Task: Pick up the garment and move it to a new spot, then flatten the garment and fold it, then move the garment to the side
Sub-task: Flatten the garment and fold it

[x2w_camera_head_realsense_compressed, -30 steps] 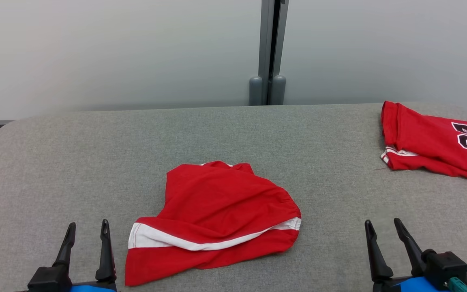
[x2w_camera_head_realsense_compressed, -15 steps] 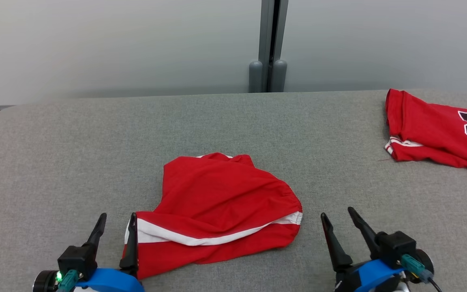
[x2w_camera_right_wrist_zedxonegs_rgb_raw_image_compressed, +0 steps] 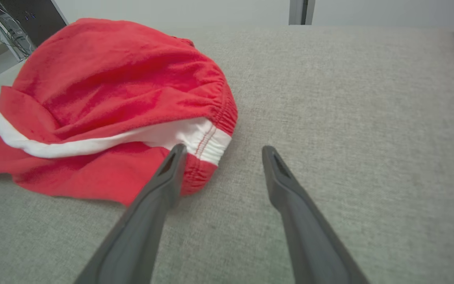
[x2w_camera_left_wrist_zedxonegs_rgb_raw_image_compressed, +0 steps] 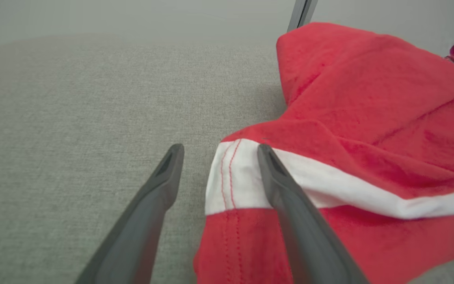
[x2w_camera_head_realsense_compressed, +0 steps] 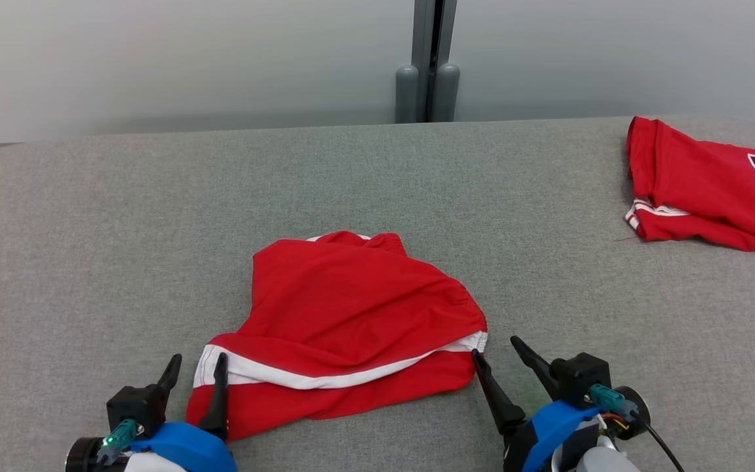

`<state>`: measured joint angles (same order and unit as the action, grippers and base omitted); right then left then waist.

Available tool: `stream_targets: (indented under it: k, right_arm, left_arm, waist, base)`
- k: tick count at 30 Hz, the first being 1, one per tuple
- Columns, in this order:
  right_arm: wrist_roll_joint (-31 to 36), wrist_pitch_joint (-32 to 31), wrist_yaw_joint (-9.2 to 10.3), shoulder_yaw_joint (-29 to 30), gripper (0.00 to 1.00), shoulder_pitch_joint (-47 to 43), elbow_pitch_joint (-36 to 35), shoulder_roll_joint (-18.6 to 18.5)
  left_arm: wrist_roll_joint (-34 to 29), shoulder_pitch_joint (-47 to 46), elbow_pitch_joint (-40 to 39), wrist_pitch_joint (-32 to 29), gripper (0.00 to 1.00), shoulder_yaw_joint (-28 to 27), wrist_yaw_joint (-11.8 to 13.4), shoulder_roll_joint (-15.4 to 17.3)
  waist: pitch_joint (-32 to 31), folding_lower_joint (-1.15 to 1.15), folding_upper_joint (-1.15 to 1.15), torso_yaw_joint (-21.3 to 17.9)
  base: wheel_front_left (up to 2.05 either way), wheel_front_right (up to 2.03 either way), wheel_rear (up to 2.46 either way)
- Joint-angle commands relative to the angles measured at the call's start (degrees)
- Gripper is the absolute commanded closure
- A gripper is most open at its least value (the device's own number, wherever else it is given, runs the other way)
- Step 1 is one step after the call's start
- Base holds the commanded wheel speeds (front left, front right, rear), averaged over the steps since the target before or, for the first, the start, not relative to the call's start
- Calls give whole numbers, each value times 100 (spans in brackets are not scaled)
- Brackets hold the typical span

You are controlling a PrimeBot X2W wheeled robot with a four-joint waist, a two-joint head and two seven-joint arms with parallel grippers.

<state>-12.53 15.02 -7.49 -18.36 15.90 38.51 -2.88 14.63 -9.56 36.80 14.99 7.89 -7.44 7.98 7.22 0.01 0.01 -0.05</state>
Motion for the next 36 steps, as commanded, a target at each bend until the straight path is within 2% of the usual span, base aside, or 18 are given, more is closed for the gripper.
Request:
stream_targets:
  k: [1, 21, 22, 23, 24, 25, 30, 36]
  right_arm:
    - [-99, 19, -1, -87, 0, 152, 99, -7]
    - [-910, 18, -1, -699, 0, 772, 910, -5]
    - [-956, 19, -1, -736, 0, 795, 907, -5]
    - [-995, 18, -1, -771, 76, 819, 897, -5]
    - [-1028, 18, -1, -798, 100, 836, 900, -6]
    - [-1058, 18, -1, -824, 100, 856, 914, -6]
    - [-1087, 19, -1, -784, 100, 960, 783, -7]
    - [-798, 19, -1, -448, 100, 857, 379, -7]
  left_arm:
    - [41, -105, 64, 26, 0, 36, -6, -16]
    - [543, -512, 630, 25, 0, 530, -6, -134]
    - [564, -542, 650, 26, 23, 548, -6, -135]
    - [601, -560, 673, 25, 66, 573, -6, -142]
    - [628, -569, 696, 26, 75, 599, -6, -150]
    - [660, -584, 721, 26, 100, 629, -6, -151]
    - [712, -650, 610, 25, 100, 678, -6, -99]
    - [605, -528, -112, 26, 100, 656, -6, -2]
  waist:
    - [25, -1, -1, 4]
    - [110, -1, -1, 57]
    - [116, -1, -1, 58]
    - [123, -1, -1, 59]
    - [129, -1, -1, 60]
    - [134, -1, -1, 62]
    - [139, -1, -1, 84]
    - [82, -1, -1, 98]
  base:
    - [0, 0, 0]
    - [0, 0, 0]
    - [0, 0, 0]
    - [0, 0, 0]
    - [0, 0, 0]
    - [0, 0, 0]
    - [0, 0, 0]
    - [0, 0, 0]
